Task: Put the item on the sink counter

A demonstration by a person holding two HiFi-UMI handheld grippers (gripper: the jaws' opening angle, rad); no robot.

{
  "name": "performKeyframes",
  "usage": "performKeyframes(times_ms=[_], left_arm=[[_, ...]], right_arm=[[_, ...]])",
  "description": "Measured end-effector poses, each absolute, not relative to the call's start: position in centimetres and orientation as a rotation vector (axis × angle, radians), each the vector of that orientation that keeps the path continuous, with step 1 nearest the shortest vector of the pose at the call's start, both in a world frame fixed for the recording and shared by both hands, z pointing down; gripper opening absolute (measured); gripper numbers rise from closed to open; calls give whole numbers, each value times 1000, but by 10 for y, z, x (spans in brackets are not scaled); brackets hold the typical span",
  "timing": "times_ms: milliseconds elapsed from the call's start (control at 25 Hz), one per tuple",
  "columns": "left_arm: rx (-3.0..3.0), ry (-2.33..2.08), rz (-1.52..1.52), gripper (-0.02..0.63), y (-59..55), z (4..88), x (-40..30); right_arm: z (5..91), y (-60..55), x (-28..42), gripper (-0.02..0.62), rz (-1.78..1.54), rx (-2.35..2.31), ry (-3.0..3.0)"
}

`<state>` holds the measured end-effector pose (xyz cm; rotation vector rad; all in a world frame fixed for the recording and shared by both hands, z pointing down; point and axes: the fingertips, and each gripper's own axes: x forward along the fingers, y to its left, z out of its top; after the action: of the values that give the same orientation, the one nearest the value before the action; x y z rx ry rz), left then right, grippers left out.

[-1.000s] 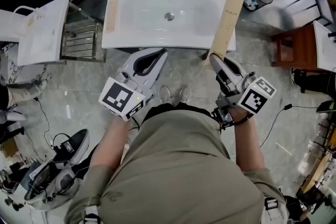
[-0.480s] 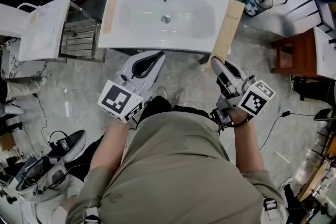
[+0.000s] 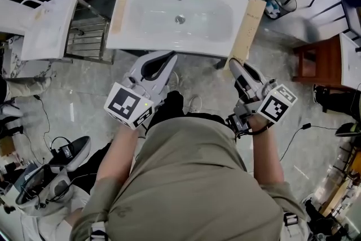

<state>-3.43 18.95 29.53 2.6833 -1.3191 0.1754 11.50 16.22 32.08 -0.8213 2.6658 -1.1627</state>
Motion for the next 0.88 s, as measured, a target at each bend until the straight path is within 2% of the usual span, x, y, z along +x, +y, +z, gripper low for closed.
performKeyframes(times_ms=[880], left_arm=[[2661, -1254, 154, 6, 125, 316, -85]], right_arm=[[335, 104, 56, 52, -1221, -847, 2658]])
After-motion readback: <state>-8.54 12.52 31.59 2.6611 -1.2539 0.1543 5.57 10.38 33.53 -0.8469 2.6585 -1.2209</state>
